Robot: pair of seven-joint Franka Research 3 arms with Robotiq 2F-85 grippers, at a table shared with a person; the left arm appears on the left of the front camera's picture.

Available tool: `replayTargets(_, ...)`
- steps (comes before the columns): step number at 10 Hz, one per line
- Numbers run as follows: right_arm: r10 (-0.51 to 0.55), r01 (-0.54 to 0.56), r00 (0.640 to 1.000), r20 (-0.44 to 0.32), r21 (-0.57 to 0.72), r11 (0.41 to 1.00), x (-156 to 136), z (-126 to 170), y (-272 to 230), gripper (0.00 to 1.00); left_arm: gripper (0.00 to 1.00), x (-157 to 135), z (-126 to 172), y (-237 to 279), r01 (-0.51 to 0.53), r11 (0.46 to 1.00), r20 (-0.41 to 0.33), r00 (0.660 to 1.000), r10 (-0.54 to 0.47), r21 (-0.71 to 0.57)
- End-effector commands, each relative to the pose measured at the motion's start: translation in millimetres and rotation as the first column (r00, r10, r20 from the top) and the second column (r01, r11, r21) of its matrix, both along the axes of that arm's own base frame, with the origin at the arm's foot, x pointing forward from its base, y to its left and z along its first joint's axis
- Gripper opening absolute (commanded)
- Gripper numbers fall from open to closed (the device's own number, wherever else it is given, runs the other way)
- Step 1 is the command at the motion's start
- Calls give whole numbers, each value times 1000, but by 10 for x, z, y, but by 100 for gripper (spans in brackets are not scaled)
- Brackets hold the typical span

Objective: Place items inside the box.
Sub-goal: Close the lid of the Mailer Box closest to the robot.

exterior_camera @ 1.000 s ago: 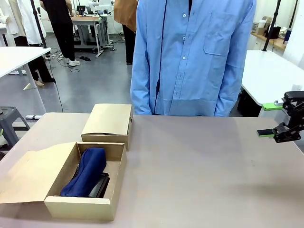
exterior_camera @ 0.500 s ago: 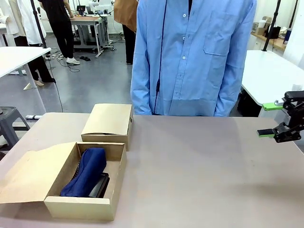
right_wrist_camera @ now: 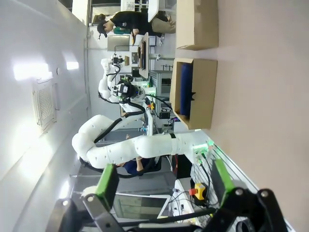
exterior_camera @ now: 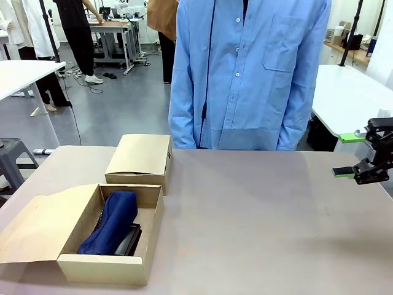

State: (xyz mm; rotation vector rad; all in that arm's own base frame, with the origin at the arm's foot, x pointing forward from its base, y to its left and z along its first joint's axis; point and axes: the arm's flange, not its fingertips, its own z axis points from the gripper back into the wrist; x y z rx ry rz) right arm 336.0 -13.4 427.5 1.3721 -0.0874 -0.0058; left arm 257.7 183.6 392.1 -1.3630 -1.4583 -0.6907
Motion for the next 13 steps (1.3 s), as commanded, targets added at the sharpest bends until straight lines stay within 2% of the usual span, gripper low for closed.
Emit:
replayTargets(1, -4, 4, 1000, 9, 2, 1000, -4, 28, -19, 100, 100, 101, -107, -31, -33, 988, 115, 993, 15, 154)
replayTargets(2, -4, 4, 1000, 9, 2, 1000, -4, 28, -19, 100, 100, 228, -278, -18, -162, 939, 221, 971, 96, 303)
replayTargets(3, -4, 4, 1000, 9, 2, 1000, -4, 28, -19, 100, 100, 325, -420, 44, -174, 897, 289, 956, 54, 407)
replayTargets(5, -4, 4, 1000, 9, 2, 1000, -4, 28, -19, 100, 100, 459, -712, 204, -217, 753, 415, 906, -81, 621)
replayTargets(6, -4, 4, 1000, 9, 2, 1000, -4, 28, -19, 100, 100, 501, -806, 272, -284, 681, 453, 888, -79, 675)
replayTargets(7, -4, 4, 1000, 9, 2, 1000, -4, 28, -19, 100, 100, 546, -826, 319, -310, 668, 438, 899, -27, 677)
replayTargets(8, -4, 4, 1000, 9, 2, 1000, -4, 28, -19, 100, 100, 686, 142, 105, -184, 776, 354, 934, -53, 603)
replayTargets(11, -4, 4, 1000, 9, 2, 1000, -4, 28, -19, 100, 100, 686, 142, 105, -184, 776, 354, 934, -53, 603)
replayTargets(12, -4, 4, 1000, 9, 2, 1000, -4, 28, -19, 100, 100, 670, 162, 85, -191, 756, 347, 936, -52, 626)
replayTargets(13, -4, 4, 1000, 9, 2, 1000, -4, 28, -19, 100, 100, 748, 65, 148, -127, 668, 320, 931, -174, 733)
